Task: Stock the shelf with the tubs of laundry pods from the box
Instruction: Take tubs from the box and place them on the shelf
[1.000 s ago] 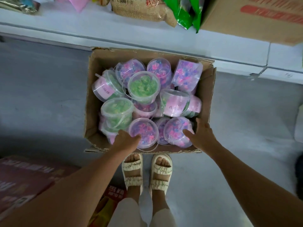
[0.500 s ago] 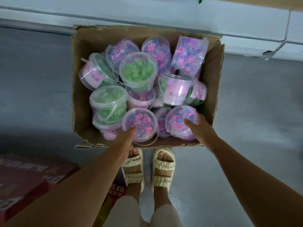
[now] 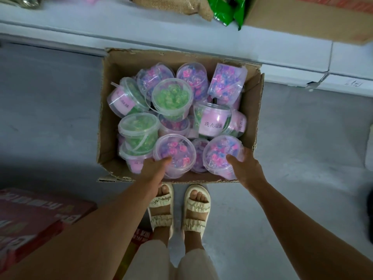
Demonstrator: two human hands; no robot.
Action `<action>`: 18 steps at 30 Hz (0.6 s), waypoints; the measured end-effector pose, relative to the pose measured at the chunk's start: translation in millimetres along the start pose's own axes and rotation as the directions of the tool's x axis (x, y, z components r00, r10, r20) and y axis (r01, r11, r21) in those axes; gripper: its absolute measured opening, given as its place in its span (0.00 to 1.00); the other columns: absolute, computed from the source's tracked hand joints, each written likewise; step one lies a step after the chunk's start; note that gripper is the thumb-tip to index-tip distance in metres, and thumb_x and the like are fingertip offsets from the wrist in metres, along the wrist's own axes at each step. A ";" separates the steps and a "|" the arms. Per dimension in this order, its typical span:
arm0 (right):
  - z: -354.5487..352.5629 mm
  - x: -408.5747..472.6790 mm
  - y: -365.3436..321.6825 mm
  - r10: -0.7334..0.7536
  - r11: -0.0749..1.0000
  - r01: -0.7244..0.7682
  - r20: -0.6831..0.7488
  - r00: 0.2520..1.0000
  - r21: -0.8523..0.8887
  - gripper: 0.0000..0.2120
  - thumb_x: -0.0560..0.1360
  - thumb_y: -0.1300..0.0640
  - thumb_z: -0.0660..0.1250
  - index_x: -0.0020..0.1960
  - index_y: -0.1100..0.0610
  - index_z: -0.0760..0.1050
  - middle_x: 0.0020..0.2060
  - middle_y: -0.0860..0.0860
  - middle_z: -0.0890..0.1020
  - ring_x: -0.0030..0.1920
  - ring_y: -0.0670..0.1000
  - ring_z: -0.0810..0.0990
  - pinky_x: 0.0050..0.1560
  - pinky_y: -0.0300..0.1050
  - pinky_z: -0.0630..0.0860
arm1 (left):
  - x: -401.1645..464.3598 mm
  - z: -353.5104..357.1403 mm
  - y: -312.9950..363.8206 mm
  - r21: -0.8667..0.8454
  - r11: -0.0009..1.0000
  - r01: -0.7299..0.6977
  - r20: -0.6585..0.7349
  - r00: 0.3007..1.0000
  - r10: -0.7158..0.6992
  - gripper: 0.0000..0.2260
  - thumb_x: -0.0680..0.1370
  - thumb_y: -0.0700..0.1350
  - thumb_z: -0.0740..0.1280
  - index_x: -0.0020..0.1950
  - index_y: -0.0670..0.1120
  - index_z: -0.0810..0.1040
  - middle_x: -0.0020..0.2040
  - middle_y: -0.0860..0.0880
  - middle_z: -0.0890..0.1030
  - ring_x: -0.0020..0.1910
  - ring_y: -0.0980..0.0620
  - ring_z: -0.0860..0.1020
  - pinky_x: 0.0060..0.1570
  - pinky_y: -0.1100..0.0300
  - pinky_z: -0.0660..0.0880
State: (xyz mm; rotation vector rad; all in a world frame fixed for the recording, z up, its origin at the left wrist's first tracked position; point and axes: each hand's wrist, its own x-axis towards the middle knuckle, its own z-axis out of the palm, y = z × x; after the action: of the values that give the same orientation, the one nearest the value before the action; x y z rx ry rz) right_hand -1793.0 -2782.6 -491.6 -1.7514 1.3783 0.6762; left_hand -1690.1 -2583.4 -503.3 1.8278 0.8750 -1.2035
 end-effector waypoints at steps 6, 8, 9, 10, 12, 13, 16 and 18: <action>-54.3 -56.5 -42.5 -0.069 0.995 0.073 -0.063 0.996 0.067 0.31 0.75 0.44 0.63 0.73 0.54 0.58 0.67 0.61 0.68 0.63 0.63 0.71 0.51 0.47 0.69 | -72.0 -20.6 43.3 -0.001 0.987 -0.163 -0.045 0.986 0.163 0.30 0.69 0.58 0.71 0.66 0.47 0.69 0.59 0.42 0.77 0.49 0.46 0.77 0.50 0.49 0.77; -74.9 -79.9 -63.4 -0.105 0.989 0.114 -0.089 0.990 0.096 0.31 0.75 0.44 0.63 0.73 0.53 0.58 0.67 0.60 0.69 0.63 0.62 0.71 0.51 0.48 0.69 | -98.7 -31.6 59.8 -0.048 0.973 -0.226 -0.021 0.974 0.225 0.32 0.63 0.60 0.70 0.63 0.48 0.71 0.56 0.41 0.78 0.41 0.47 0.78 0.38 0.55 0.77; -85.9 -93.4 -75.0 -0.126 0.984 0.137 -0.105 0.987 0.111 0.30 0.75 0.44 0.64 0.73 0.52 0.58 0.66 0.59 0.69 0.62 0.61 0.72 0.51 0.48 0.69 | -115.4 -37.8 70.0 -0.067 0.962 -0.266 -0.027 0.964 0.264 0.33 0.61 0.61 0.69 0.62 0.47 0.72 0.54 0.42 0.79 0.40 0.47 0.78 0.36 0.56 0.77; -97.6 -106.8 -87.2 -0.144 0.979 0.159 -0.119 0.982 0.129 0.30 0.75 0.45 0.64 0.72 0.52 0.59 0.66 0.59 0.70 0.62 0.61 0.72 0.51 0.48 0.70 | -132.2 -44.9 80.5 -0.087 0.952 -0.294 -0.034 0.956 0.292 0.32 0.61 0.60 0.69 0.61 0.46 0.74 0.52 0.44 0.80 0.41 0.47 0.78 0.37 0.56 0.77; -122.0 -135.6 -113.0 -0.201 0.963 0.224 -0.151 0.968 0.152 0.29 0.75 0.46 0.64 0.72 0.53 0.60 0.66 0.59 0.71 0.63 0.61 0.71 0.56 0.49 0.69 | -171.4 -60.7 104.4 -0.147 0.924 -0.353 -0.042 0.936 0.350 0.26 0.66 0.56 0.72 0.59 0.44 0.76 0.52 0.45 0.81 0.45 0.48 0.79 0.41 0.55 0.77; -135.3 -152.8 -126.6 -0.227 0.955 0.251 -0.160 0.961 0.155 0.28 0.75 0.47 0.64 0.72 0.53 0.60 0.66 0.59 0.71 0.63 0.61 0.71 0.57 0.49 0.68 | -193.4 -69.5 116.1 -0.184 0.907 -0.379 -0.045 0.925 0.378 0.19 0.70 0.51 0.71 0.57 0.43 0.76 0.50 0.46 0.81 0.44 0.50 0.79 0.40 0.57 0.76; -174.2 -208.6 -165.9 -0.317 0.918 0.353 -0.197 0.928 0.183 0.25 0.76 0.48 0.62 0.71 0.54 0.62 0.65 0.58 0.73 0.63 0.60 0.72 0.55 0.46 0.67 | -260.6 -102.6 145.7 -0.292 0.859 -0.420 -0.034 0.902 0.430 0.04 0.76 0.43 0.67 0.49 0.48 0.74 0.43 0.50 0.78 0.40 0.54 0.75 0.38 0.60 0.72; -192.8 -235.5 -184.2 -0.353 0.896 0.394 -0.211 0.911 0.204 0.24 0.77 0.48 0.62 0.70 0.53 0.63 0.63 0.57 0.74 0.61 0.59 0.73 0.57 0.47 0.70 | -292.4 -118.4 160.2 -0.319 0.840 -0.439 -0.034 0.891 0.453 0.06 0.73 0.46 0.69 0.47 0.50 0.73 0.47 0.48 0.79 0.47 0.48 0.77 0.43 0.57 0.74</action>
State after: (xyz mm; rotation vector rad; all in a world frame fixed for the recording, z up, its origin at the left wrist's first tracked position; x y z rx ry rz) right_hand -1690.5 -2798.8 -151.3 -1.8331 1.1262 0.1413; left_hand -1597.8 -2594.1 -161.9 1.6122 0.5342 -0.7498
